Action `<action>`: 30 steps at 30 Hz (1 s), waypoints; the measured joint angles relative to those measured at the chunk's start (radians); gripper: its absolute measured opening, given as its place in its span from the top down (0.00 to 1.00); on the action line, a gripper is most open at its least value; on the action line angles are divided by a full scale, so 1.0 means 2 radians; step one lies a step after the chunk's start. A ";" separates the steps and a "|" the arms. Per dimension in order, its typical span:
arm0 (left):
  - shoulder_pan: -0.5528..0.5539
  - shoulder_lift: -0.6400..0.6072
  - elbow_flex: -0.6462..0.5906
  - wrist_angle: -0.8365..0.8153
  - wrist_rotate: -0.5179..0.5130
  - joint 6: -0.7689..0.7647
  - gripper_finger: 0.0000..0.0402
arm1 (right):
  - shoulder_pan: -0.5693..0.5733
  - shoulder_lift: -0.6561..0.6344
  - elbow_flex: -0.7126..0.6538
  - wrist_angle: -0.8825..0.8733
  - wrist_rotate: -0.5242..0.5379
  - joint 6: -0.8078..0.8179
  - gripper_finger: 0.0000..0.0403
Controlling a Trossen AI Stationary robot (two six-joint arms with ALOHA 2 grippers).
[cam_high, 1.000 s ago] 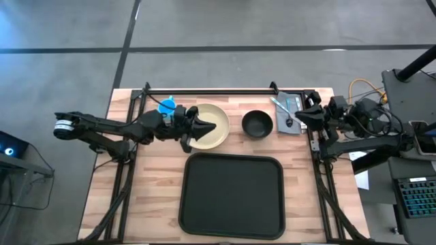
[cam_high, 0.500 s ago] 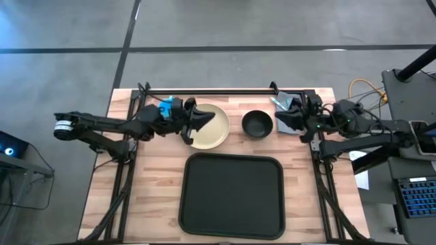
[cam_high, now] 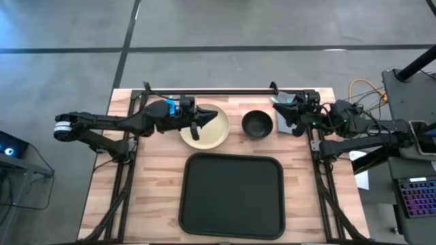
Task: Set up tray
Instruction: Put the blue mug on the black serving tray
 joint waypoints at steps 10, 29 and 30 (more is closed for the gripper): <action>0.005 0.000 0.003 -0.047 -0.003 -0.009 1.00 | -0.005 0.024 0.000 -0.074 0.031 0.023 0.89; 0.034 0.003 0.132 -0.327 -0.056 -0.096 0.64 | -0.012 0.049 0.000 -0.108 0.027 0.078 0.47; 0.037 0.003 0.142 -0.344 -0.060 -0.100 0.66 | -0.014 0.048 0.000 -0.110 0.027 0.086 0.47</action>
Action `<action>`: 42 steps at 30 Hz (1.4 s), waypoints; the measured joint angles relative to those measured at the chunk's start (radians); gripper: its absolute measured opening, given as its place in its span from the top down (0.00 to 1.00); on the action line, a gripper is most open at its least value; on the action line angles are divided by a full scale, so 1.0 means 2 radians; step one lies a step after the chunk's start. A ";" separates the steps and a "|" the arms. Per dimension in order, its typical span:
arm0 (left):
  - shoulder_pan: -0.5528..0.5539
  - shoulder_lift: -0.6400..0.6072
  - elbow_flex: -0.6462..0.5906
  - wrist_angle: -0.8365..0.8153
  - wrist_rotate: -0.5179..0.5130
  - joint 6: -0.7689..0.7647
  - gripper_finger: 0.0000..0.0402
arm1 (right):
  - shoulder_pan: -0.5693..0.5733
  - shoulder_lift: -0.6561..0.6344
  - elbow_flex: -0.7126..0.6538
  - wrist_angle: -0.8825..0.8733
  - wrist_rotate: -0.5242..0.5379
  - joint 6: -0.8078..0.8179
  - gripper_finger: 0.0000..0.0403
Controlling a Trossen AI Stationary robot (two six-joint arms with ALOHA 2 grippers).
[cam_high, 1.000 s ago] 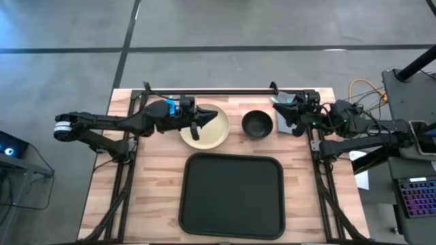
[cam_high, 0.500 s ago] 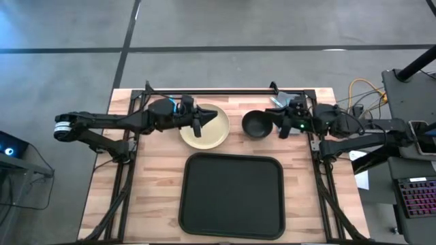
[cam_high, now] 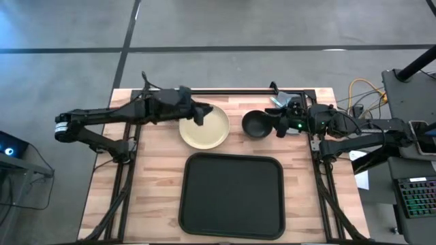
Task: Set up tray
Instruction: Put the blue mug on the black serving tray
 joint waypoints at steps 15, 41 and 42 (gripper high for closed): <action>0.074 0.006 0.074 -0.320 -0.051 0.095 0.86 | -0.017 -0.001 0.000 -0.020 0.001 0.029 0.47; 0.127 0.006 0.058 -0.440 -0.041 0.178 0.63 | -0.014 0.000 0.000 -0.032 0.050 0.054 0.47; 0.127 0.006 0.058 -0.447 -0.036 0.178 0.63 | -0.014 0.000 0.000 -0.031 0.047 0.056 0.47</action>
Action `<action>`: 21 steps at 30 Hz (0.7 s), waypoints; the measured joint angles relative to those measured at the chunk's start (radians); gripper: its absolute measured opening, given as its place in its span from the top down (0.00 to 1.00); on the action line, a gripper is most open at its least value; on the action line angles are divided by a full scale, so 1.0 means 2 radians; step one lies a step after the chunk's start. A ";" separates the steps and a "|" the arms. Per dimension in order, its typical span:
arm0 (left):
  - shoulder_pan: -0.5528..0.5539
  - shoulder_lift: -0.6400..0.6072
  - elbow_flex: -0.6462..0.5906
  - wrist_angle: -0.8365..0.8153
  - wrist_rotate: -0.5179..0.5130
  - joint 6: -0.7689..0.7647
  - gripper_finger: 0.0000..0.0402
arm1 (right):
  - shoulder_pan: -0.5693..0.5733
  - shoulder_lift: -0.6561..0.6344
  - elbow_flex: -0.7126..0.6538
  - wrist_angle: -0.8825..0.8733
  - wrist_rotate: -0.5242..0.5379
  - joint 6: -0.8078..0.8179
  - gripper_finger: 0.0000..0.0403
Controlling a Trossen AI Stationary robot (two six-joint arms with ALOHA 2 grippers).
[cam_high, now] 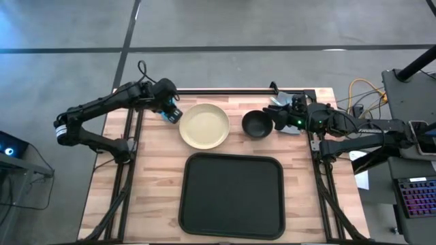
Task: Set up tray
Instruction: Put the blue mug on the black serving tray
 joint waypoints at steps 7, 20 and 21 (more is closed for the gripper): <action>0.000 0.000 0.002 0.010 0.020 -0.003 0.63 | -0.001 -0.001 0.000 0.000 -0.011 0.049 0.47; -0.005 0.000 0.001 0.033 0.018 0.011 0.63 | 0.000 -0.026 0.030 0.001 -0.127 0.088 0.47; -0.005 0.000 -0.001 0.032 0.018 0.015 0.63 | 0.000 -0.027 0.036 0.001 -0.128 0.094 0.47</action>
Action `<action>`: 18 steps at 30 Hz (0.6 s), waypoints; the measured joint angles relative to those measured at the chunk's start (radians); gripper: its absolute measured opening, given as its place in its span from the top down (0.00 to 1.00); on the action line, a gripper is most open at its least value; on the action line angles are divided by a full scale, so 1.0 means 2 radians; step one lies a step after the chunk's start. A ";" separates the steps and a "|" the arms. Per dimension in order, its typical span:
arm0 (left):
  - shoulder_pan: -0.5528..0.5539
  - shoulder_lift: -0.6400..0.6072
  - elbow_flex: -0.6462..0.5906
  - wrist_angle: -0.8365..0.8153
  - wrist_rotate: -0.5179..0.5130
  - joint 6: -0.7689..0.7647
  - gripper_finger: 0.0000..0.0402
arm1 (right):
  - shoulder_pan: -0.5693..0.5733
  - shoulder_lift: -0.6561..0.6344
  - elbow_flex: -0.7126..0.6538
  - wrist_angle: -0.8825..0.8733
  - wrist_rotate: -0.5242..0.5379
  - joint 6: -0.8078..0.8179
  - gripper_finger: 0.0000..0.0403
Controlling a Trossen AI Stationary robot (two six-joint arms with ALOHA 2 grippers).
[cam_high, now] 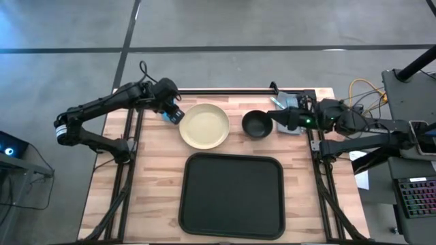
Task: Set up tray
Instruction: Put the blue mug on the black serving tray
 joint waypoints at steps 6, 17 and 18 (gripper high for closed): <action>0.000 0.000 -0.006 -0.008 0.000 0.004 0.63 | 0.000 -0.001 0.036 -0.001 -0.002 0.004 0.47; 0.000 -0.010 -0.006 -0.068 -0.002 0.022 0.63 | 0.003 0.030 0.070 -0.032 0.003 -0.011 0.47; 0.000 -0.010 -0.006 -0.068 -0.002 0.023 0.63 | 0.003 0.036 0.070 -0.035 0.005 -0.017 0.47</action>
